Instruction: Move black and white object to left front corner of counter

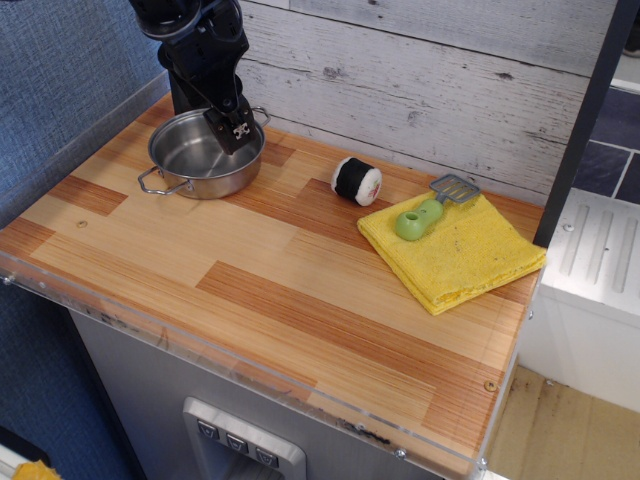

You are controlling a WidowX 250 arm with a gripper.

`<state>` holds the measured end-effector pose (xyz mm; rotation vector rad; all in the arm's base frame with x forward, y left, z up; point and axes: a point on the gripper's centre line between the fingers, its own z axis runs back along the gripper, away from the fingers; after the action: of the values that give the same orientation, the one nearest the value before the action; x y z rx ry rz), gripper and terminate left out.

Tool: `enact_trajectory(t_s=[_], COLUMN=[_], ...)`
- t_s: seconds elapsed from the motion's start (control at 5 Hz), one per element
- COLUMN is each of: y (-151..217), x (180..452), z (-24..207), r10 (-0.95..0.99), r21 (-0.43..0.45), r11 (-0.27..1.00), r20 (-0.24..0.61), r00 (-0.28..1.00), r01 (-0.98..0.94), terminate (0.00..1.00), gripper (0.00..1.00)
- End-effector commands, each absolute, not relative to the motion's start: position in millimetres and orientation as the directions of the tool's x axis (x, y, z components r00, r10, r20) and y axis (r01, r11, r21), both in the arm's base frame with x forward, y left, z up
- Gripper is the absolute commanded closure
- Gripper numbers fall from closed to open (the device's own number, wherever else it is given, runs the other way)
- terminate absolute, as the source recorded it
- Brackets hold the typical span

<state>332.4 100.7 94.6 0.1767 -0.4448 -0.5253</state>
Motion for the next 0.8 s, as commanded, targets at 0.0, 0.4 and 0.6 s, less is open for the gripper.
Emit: enact_trajectory(t_s=[0.0, 0.4, 0.6], y=[101, 72, 61], x=[332, 350, 358], z=[95, 89, 87], r10=[-0.520, -0.558, -0.568], r21=[0.274, 0.258, 0.256], r11=[0.853, 0.829, 0.821], r20=[0.364, 0.421, 0.452], r00=[0.773, 0.715, 0.688], r01=[0.445, 0.496, 0.510], terminate=[0.00, 0.00, 0.00], gripper=[0.00, 0.00, 0.00])
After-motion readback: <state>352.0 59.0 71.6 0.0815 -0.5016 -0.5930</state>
